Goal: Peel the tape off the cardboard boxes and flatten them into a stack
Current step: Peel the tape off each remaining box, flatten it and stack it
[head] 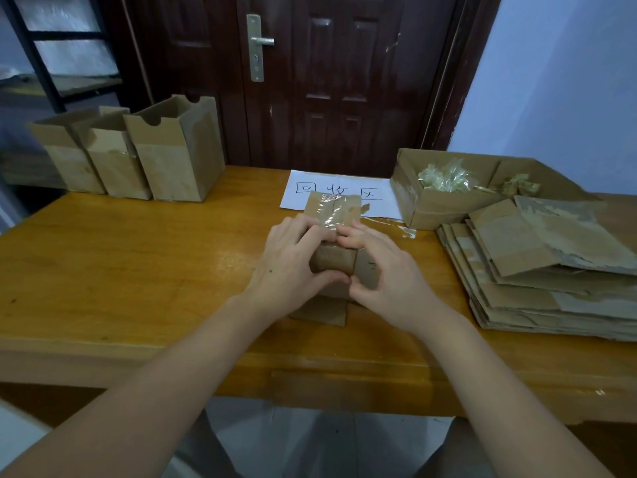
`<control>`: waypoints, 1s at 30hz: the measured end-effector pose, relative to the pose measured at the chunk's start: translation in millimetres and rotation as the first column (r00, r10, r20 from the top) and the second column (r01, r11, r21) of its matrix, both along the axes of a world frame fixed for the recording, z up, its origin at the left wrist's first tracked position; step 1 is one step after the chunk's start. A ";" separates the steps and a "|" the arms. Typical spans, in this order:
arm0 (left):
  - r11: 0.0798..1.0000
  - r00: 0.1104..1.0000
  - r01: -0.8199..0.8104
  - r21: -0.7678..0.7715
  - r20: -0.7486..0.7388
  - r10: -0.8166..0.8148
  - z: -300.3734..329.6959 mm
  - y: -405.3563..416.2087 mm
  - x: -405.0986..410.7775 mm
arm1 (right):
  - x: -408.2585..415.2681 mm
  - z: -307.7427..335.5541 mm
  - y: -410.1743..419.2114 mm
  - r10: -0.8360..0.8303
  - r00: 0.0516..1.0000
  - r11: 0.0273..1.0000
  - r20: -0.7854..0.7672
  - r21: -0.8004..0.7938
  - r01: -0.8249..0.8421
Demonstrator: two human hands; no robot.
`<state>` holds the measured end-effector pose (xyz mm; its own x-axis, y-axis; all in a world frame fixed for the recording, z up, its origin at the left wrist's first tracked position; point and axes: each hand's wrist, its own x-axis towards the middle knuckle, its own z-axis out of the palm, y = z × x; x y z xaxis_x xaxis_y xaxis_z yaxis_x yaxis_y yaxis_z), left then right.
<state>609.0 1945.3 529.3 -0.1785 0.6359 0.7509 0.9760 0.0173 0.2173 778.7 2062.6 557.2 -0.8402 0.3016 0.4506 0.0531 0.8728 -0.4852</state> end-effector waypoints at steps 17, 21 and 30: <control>0.990 0.992 0.080 -0.113 -0.085 -0.090 -0.9 -13.3 -11.6 | -0.8 4.5 0.7 0.012 1.000 1.000 -0.018 -0.005 -0.012; 0.995 0.997 0.016 -0.098 -0.074 -0.023 -3.7 -6.9 -5.4 | -1.0 3.1 -0.3 0.008 1.000 0.999 -0.026 -0.031 -0.009; 0.995 0.995 0.071 -0.073 -0.061 -0.076 1.7 -11.0 -6.3 | -2.3 0.6 1.4 0.006 0.999 1.000 -0.034 -0.009 -0.007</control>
